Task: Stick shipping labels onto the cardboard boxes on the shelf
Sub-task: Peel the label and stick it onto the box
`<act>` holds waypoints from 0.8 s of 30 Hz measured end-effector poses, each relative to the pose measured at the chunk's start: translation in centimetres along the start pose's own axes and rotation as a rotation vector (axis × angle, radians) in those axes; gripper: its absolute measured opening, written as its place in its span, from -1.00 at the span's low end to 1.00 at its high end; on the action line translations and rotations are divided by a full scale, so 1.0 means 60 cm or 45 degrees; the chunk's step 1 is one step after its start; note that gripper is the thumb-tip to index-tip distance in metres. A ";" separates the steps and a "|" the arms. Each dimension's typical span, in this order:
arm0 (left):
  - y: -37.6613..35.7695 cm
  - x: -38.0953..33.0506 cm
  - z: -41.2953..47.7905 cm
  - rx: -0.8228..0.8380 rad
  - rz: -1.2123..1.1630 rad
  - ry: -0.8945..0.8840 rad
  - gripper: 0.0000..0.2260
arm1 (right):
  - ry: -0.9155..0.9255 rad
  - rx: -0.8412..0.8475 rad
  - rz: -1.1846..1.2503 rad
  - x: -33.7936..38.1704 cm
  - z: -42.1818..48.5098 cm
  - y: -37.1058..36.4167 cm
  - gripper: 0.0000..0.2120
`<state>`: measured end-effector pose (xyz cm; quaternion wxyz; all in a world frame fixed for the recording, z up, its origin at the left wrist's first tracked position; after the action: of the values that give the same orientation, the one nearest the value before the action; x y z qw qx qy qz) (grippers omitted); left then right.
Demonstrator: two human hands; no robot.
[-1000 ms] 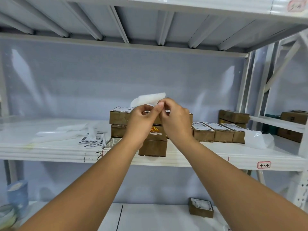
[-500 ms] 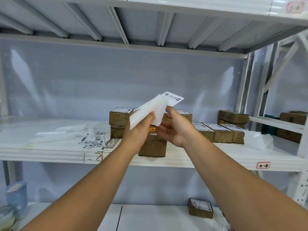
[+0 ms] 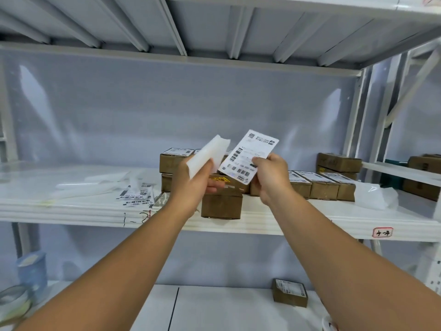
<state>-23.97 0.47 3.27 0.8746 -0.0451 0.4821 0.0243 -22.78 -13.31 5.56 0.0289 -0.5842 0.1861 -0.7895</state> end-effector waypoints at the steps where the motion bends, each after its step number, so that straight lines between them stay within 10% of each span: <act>1: 0.010 0.006 0.005 -0.060 -0.011 0.018 -0.87 | 0.015 0.029 -0.064 0.002 0.001 0.005 -0.80; 18: 0.248 0.120 0.084 -0.672 -0.287 0.661 -0.82 | 0.677 0.597 -1.227 -0.032 -0.017 -0.169 -0.55; 24: 0.311 0.137 0.117 -0.800 -0.472 0.469 -0.87 | 0.888 0.655 -1.580 -0.065 -0.013 -0.226 -0.55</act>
<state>-15.29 19.71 -0.98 0.7069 -0.3997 0.5836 0.0039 -19.98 0.52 6.27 -0.3459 -0.2730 -0.3685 -0.8186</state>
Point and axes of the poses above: each hand's wrist, its own z-axis towards the middle knuckle, its own y-axis out of the back of the hand, x = y × z, the point moved 1 cm from there along z, towards the middle knuckle, and after that the axes turned 4 degrees about x, right-handed, at the moved point
